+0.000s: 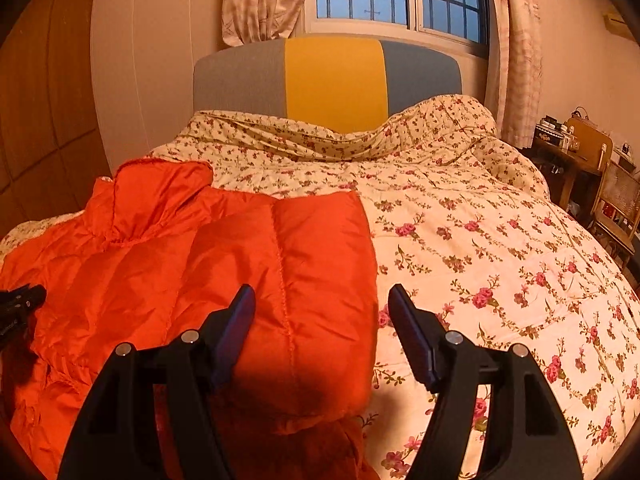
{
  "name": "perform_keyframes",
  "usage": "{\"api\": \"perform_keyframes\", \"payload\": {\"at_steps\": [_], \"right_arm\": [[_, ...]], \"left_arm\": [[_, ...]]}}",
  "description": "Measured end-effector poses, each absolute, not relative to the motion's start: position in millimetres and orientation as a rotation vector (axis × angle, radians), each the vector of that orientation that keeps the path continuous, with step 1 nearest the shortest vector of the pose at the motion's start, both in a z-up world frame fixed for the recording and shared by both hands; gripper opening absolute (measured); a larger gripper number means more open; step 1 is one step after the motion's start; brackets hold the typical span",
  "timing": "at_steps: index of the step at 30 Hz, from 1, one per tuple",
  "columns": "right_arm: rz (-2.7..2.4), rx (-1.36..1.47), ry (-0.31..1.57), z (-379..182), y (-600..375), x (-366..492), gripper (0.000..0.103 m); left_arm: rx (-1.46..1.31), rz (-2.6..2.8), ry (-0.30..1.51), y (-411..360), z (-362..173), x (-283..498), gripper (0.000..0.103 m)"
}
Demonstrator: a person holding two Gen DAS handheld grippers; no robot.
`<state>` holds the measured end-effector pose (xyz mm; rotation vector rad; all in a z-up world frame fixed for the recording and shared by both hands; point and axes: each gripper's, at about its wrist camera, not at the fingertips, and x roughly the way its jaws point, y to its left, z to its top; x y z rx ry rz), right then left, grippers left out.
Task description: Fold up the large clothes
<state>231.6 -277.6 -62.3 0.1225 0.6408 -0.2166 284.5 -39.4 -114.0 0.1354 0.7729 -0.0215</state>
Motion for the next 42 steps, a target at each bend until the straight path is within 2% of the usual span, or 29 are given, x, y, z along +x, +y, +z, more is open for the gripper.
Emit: {"api": "perform_keyframes", "payload": {"at_steps": [5, 7, 10, 12, 17, 18, 19, 20, 21, 24, 32, 35, 36, 37, 38, 39, 42], "right_arm": [[-0.186, 0.11, 0.624, -51, -275, 237, 0.069], [-0.177, 0.128, 0.619, -46, -278, 241, 0.067], [-0.175, 0.153, 0.617, -44, -282, 249, 0.065], [-0.156, 0.141, 0.629, -46, -280, 256, 0.057], [-0.148, 0.173, 0.669, -55, -285, 270, 0.056], [-0.154, 0.185, 0.666, -56, -288, 269, 0.056], [-0.16, 0.198, 0.665, -57, -291, 268, 0.056], [-0.163, 0.205, 0.669, -57, -292, 268, 0.056], [-0.164, 0.21, 0.677, -59, -294, 269, 0.056], [-0.173, 0.222, 0.68, -59, -298, 267, 0.056], [-0.316, 0.333, 0.594, -45, -338, 233, 0.057], [-0.337, 0.341, 0.618, -46, -350, 228, 0.056], [-0.342, 0.338, 0.623, -47, -351, 228, 0.055], [-0.339, 0.342, 0.63, -47, -352, 228, 0.055], [-0.333, 0.342, 0.636, -48, -351, 229, 0.052], [-0.323, 0.335, 0.642, -47, -349, 230, 0.049], [-0.258, 0.293, 0.654, -44, -336, 238, 0.043]], "left_arm": [[0.111, 0.024, 0.752, -21, -112, 283, 0.011], [0.095, 0.056, 0.76, -11, -114, 284, 0.001], [0.026, 0.088, 0.803, 10, -122, 290, 0.001], [-0.014, 0.089, 0.812, 19, -126, 293, 0.001], [0.0, 0.007, 0.769, 8, -117, 287, 0.003], [-0.004, -0.003, 0.772, 6, -116, 288, 0.012], [-0.018, -0.016, 0.777, 5, -115, 289, 0.04], [-0.045, -0.022, 0.778, 5, -114, 290, 0.058], [-0.069, -0.007, 0.757, 8, -111, 291, 0.084], [-0.161, -0.047, 0.703, 15, -103, 287, 0.087], [-0.318, -0.083, 0.646, 26, -89, 279, 0.087], [-0.367, -0.158, 0.698, 18, -97, 288, 0.089], [-0.344, -0.162, 0.733, 12, -101, 292, 0.089], [-0.301, -0.176, 0.789, 2, -109, 300, 0.076], [-0.271, -0.208, 0.836, -6, -116, 307, 0.056], [-0.246, -0.229, 0.87, -12, -123, 311, 0.028], [-0.197, -0.222, 0.827, -16, -118, 309, 0.013]]}}
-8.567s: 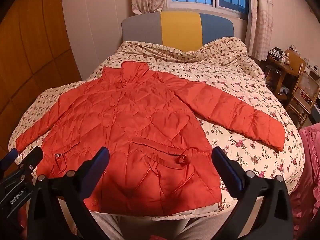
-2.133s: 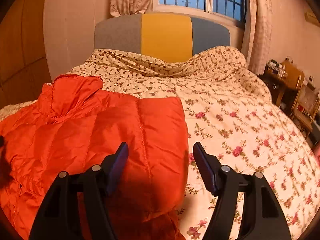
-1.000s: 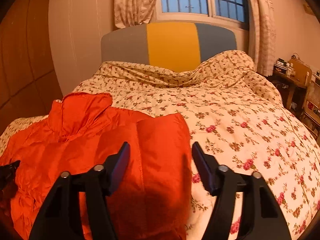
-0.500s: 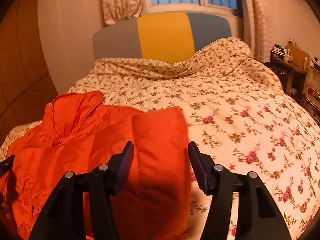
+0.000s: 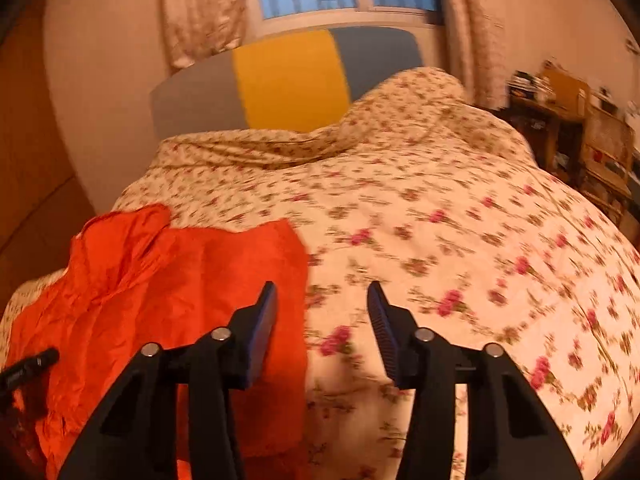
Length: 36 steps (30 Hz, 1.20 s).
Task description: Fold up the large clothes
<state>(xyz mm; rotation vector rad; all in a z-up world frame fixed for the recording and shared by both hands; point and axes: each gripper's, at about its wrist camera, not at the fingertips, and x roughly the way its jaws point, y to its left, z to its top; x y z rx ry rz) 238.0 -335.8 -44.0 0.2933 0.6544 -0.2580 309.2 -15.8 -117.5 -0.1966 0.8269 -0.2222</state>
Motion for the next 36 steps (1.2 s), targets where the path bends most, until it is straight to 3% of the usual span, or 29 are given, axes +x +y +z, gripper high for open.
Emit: {"api": "perform_keyframes", "payload": {"at_steps": [5, 13, 18, 27, 30, 36], "right_arm": [[-0.125, 0.263, 0.68, -45, -308, 265, 0.038], [-0.107, 0.266, 0.811, -87, -294, 315, 0.04], [-0.118, 0.277, 0.861, -114, -296, 327, 0.041], [-0.121, 0.283, 0.81, -92, -298, 296, 0.043], [-0.118, 0.258, 0.794, -79, -294, 266, 0.043], [-0.162, 0.208, 0.889, -100, -291, 255, 0.045]], "left_arm": [[-0.175, -0.128, 0.771, 5, -110, 311, 0.012], [-0.166, -0.068, 0.79, 18, -132, 320, 0.012], [-0.139, -0.075, 0.84, 14, -148, 324, 0.023], [-0.143, -0.074, 0.841, 16, -150, 322, 0.024], [-0.137, -0.067, 0.84, 14, -149, 321, 0.029], [-0.126, -0.057, 0.838, 14, -148, 319, 0.051]]}}
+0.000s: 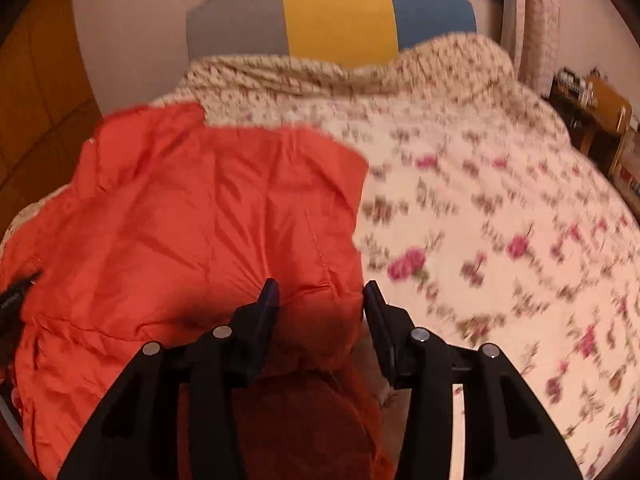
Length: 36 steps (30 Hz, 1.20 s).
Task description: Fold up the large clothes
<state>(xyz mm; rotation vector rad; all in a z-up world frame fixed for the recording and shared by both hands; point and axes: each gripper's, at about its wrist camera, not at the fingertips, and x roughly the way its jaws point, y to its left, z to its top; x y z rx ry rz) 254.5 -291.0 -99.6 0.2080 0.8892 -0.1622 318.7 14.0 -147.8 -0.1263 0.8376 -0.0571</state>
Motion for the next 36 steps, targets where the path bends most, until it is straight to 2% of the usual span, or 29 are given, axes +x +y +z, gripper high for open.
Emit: {"api": "perform_keyframes", "payload": {"at_steps": [5, 6, 7, 9, 12, 14, 36], "right_arm": [[-0.187, 0.16, 0.907, -109, -286, 263, 0.047], [-0.192, 0.151, 0.903, -109, -285, 262, 0.048], [-0.2, 0.14, 0.9, -109, -284, 260, 0.05], [-0.225, 0.117, 0.897, -109, -282, 261, 0.057], [-0.257, 0.099, 0.891, -109, -282, 260, 0.064], [-0.269, 0.091, 0.89, -109, -282, 260, 0.066], [-0.322, -0.027, 0.871, -109, -264, 258, 0.067]], "left_arm": [[-0.113, -0.054, 0.848, 14, -147, 319, 0.056], [-0.116, -0.059, 0.855, 16, -144, 318, 0.063], [-0.112, -0.053, 0.858, 17, -143, 317, 0.079], [-0.105, -0.027, 0.84, 24, -135, 307, 0.097], [-0.132, -0.015, 0.785, 39, -124, 290, 0.097], [-0.158, -0.009, 0.784, 54, -119, 281, 0.097], [-0.468, 0.382, 0.705, 256, -115, 207, 0.097]]}}
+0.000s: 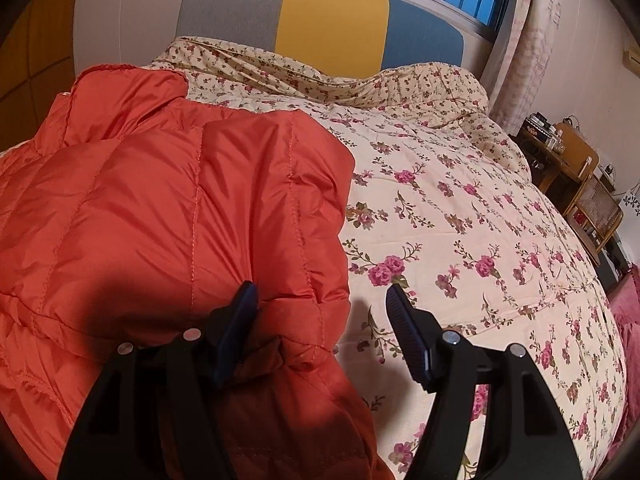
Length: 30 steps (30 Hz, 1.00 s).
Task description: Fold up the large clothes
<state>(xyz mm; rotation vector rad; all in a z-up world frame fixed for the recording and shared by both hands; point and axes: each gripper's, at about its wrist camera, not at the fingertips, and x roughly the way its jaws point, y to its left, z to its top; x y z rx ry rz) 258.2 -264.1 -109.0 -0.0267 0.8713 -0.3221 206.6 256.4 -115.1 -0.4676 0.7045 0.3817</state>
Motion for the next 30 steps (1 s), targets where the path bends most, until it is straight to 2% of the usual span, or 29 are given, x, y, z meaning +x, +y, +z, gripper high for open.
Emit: {"api": "perform_keyframes", "payload": {"at_steps": [5, 7, 13, 30], "right_arm": [[-0.322, -0.027, 0.871, -109, -265, 258, 0.067], [-0.321, -0.026, 0.871, -109, -265, 258, 0.067], [-0.322, -0.027, 0.871, -109, -264, 258, 0.067], [-0.323, -0.029, 0.871, -110, -264, 257, 0.067]], "left_arm": [[-0.585, 0.461, 0.694, 296, -124, 191, 0.094], [-0.627, 0.496, 0.693, 310, -129, 184, 0.084], [-0.793, 0.561, 0.646, 344, -146, 159, 0.071], [-0.989, 0.601, 0.506, 390, -161, 148, 0.071]]}}
